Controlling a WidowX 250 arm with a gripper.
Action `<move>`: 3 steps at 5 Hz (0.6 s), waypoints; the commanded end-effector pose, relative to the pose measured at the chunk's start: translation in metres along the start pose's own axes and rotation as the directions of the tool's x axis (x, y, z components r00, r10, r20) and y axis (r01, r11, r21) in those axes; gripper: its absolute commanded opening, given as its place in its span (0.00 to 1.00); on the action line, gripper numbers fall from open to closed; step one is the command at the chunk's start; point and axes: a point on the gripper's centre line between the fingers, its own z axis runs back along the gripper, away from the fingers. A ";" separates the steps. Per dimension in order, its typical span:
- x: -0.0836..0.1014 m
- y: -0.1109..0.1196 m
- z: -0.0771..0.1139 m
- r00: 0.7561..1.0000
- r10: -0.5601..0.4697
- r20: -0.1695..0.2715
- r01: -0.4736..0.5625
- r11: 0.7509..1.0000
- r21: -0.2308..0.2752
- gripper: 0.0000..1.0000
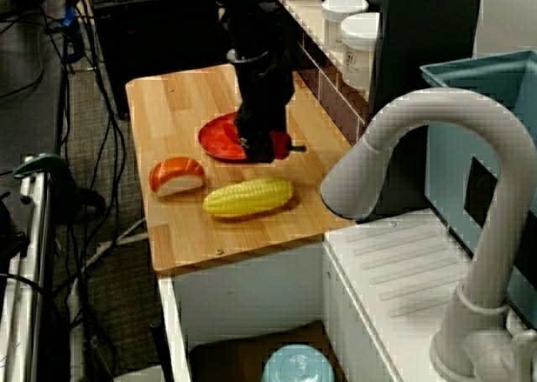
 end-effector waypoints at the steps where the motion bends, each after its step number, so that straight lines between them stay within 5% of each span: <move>1: 0.017 0.009 -0.003 1.000 0.005 0.022 -0.006 0.999 0.039 0.00; 2: 0.016 0.015 -0.005 0.999 0.028 0.015 -0.029 0.998 0.059 0.78; 3: 0.013 0.021 -0.001 0.998 0.053 0.021 -0.054 0.997 0.050 1.00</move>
